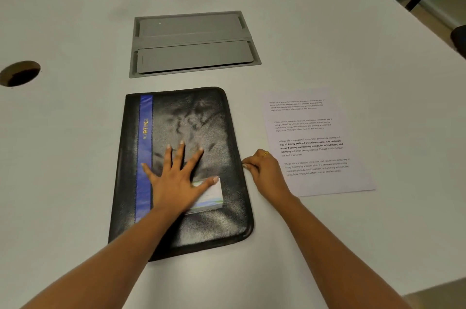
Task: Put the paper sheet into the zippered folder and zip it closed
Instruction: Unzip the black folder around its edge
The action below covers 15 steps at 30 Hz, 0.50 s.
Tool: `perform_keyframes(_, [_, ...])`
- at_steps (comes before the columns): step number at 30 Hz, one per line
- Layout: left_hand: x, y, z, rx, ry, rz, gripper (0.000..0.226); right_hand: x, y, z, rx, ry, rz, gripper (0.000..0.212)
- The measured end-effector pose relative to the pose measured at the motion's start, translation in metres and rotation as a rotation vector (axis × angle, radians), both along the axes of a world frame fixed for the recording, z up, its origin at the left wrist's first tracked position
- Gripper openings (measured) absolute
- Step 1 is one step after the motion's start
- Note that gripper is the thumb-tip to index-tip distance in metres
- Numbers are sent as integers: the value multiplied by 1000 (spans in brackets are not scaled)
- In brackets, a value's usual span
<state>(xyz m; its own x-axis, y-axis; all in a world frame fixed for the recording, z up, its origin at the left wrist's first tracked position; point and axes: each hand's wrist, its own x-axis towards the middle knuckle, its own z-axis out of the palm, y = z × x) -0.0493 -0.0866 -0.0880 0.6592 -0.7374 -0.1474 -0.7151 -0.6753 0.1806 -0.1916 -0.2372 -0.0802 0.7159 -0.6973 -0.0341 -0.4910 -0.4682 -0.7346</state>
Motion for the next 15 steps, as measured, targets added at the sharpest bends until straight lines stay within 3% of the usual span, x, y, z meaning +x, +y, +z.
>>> perform_keyframes(11, [-13, 17, 2, 116, 53, 22, 92, -16, 18, 5, -42, 62, -13, 19])
perform_keyframes(15, [-14, 16, 5, 100, 91, 32, 79, -29, 25, 7, -53, 68, -27, 19])
